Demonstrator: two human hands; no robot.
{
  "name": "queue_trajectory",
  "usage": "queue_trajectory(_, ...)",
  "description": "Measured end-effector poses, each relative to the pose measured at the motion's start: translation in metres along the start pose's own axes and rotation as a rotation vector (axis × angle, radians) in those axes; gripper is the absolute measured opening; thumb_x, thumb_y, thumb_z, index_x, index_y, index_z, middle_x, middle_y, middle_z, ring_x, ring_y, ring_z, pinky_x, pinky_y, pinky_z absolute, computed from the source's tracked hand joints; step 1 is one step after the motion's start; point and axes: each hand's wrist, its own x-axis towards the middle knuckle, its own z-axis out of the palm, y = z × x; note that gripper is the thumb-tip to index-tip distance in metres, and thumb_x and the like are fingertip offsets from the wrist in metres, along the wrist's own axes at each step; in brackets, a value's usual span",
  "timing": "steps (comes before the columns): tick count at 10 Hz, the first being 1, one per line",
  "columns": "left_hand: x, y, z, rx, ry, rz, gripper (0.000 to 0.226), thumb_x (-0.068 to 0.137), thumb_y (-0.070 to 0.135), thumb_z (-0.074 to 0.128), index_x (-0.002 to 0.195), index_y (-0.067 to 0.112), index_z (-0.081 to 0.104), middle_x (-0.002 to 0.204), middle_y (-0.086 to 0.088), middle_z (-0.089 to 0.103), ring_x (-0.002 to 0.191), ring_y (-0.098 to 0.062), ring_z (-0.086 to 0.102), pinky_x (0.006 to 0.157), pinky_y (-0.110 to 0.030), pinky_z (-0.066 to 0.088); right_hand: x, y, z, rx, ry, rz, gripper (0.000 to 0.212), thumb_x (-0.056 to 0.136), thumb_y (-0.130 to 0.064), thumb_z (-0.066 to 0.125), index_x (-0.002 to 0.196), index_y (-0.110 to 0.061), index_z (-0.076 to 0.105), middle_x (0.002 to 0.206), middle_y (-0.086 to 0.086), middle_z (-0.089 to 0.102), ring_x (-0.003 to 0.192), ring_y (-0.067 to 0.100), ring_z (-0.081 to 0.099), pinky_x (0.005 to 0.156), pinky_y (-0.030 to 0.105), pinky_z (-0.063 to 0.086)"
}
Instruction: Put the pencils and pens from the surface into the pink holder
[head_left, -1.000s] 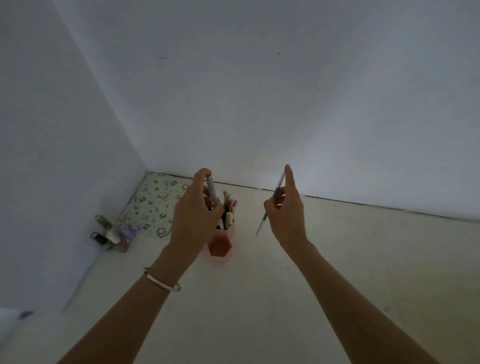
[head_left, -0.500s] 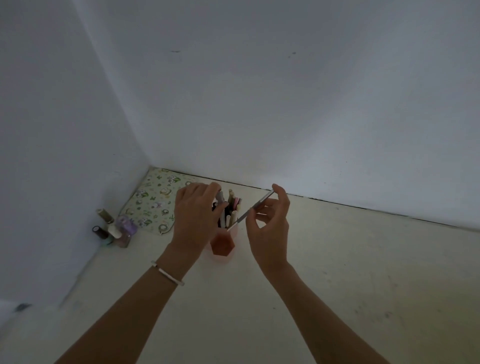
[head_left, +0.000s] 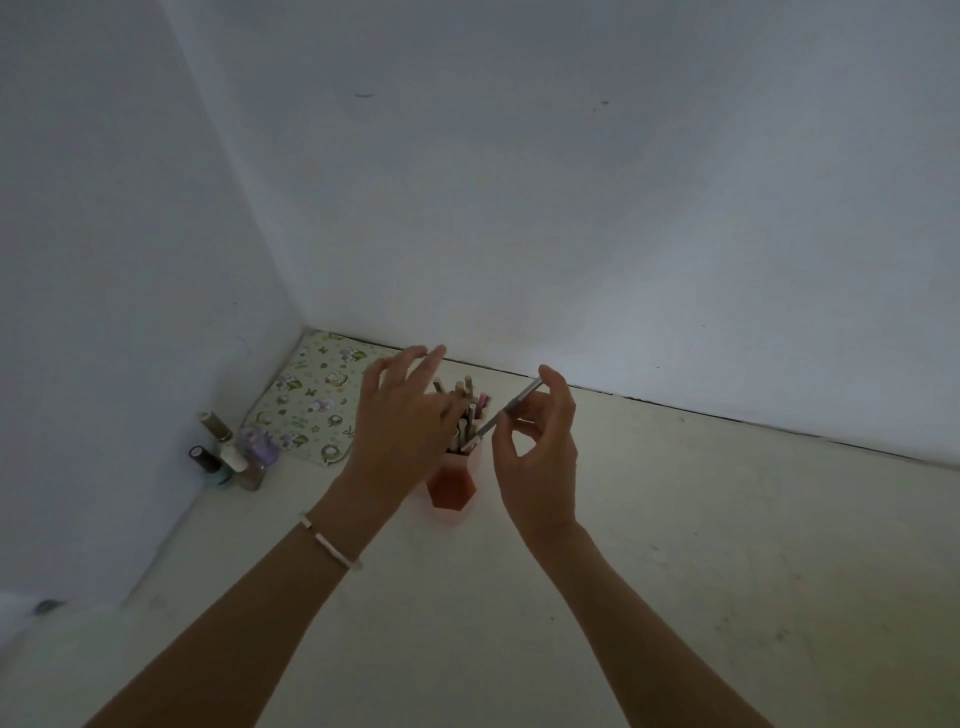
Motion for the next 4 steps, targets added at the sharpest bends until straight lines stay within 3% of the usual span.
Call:
queue_trajectory(1, 0.004, -0.004, -0.010, -0.165, 0.129, -0.162, 0.034, 0.094, 0.030, 0.045, 0.090, 0.017, 0.076, 0.125, -0.005, 0.065, 0.120, -0.026, 0.054, 0.098, -0.041, 0.035, -0.002, 0.002, 0.004, -0.078, -0.053, -0.084, 0.066, 0.087, 0.000, 0.063, 0.137, -0.027, 0.030, 0.099, -0.020, 0.057, 0.087, -0.002, 0.063, 0.083, 0.012, 0.051)
queue_trajectory(2, 0.007, -0.007, -0.015, -0.224, 0.169, -0.225, 0.036, 0.096, 0.029, 0.039, 0.099, 0.016, 0.073, 0.123, -0.003, 0.064, 0.120, -0.024, 0.053, 0.098, -0.041, 0.037, -0.003, 0.005, 0.006, -0.202, -0.095, -0.175, 0.057, 0.087, 0.000, 0.064, 0.133, -0.021, 0.038, 0.101, 0.001, 0.065, 0.088, 0.010, 0.064, 0.082, 0.020, 0.053)
queue_trajectory(3, 0.005, -0.006, -0.016, -0.281, 0.172, -0.238, 0.039, 0.097, 0.029, 0.037, 0.105, 0.014, 0.072, 0.121, -0.003, 0.065, 0.117, -0.024, 0.054, 0.097, -0.039, 0.039, -0.006, 0.016, 0.007, -0.445, -0.135, -0.365, 0.044, 0.081, 0.003, 0.067, 0.122, -0.011, 0.064, 0.116, 0.013, 0.063, 0.103, 0.024, 0.061, 0.088, 0.039, 0.052)
queue_trajectory(4, 0.003, -0.006, -0.016, -0.356, 0.174, -0.282, 0.039, 0.097, 0.028, 0.036, 0.113, 0.013, 0.068, 0.124, -0.003, 0.063, 0.119, -0.024, 0.053, 0.099, -0.039, 0.037, -0.010, 0.018, 0.004, -0.505, -0.191, -0.343, 0.067, 0.073, 0.013, 0.054, 0.133, -0.016, 0.058, 0.138, 0.018, 0.048, 0.114, 0.027, 0.055, 0.100, 0.038, 0.040)
